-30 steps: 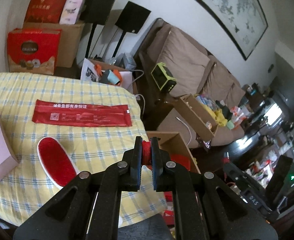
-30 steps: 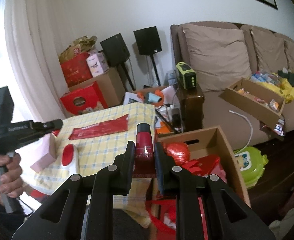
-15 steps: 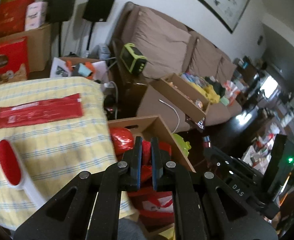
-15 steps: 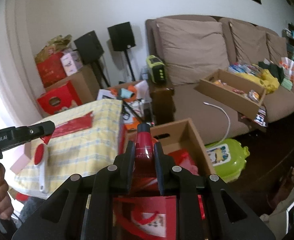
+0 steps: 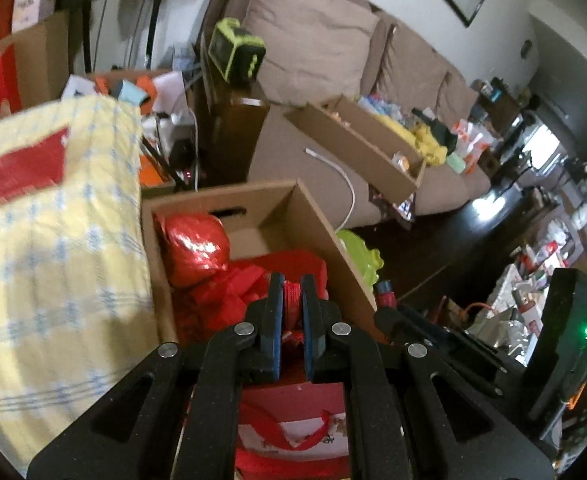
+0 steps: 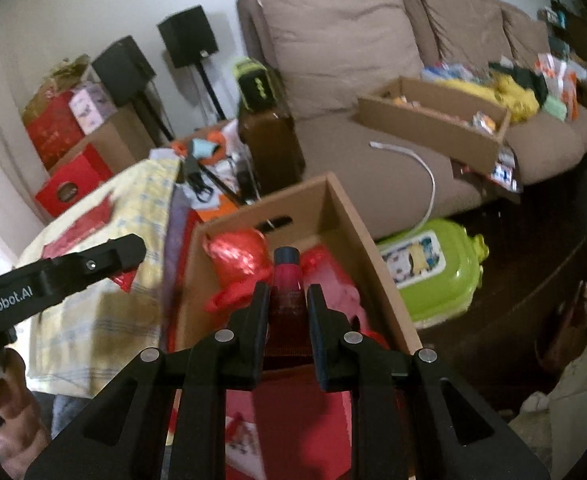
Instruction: Organize objects
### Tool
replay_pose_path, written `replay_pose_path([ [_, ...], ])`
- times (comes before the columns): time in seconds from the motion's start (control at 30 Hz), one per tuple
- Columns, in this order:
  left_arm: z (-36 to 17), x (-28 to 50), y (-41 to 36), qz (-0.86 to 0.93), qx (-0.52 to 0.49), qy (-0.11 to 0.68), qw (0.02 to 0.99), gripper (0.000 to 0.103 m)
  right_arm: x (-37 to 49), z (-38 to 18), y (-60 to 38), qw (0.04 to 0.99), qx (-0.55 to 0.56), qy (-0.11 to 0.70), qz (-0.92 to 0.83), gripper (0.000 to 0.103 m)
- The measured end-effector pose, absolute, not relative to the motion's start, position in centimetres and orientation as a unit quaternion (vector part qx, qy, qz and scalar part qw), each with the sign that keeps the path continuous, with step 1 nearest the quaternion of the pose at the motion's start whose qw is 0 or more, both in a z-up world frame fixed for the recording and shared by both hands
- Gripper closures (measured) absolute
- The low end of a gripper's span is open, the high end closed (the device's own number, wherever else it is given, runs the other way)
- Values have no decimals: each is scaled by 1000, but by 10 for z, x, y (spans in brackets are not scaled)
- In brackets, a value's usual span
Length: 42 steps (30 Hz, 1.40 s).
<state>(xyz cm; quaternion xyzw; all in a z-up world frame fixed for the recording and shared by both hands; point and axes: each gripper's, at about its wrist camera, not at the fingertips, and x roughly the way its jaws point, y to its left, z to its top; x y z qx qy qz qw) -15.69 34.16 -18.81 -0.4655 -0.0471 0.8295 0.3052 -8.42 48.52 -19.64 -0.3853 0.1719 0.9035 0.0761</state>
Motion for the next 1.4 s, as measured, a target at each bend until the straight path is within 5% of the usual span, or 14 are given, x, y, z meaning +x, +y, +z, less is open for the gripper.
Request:
replay_pose_path([
  [1.07,-244,-158,373,796,-509,-26,326,94,-84,-233,508,143,-456,200,855,79],
  [1.4,-230,-144,362,803,-491,-29,338,51,-79,-227,516,160,-438,214,858,76],
])
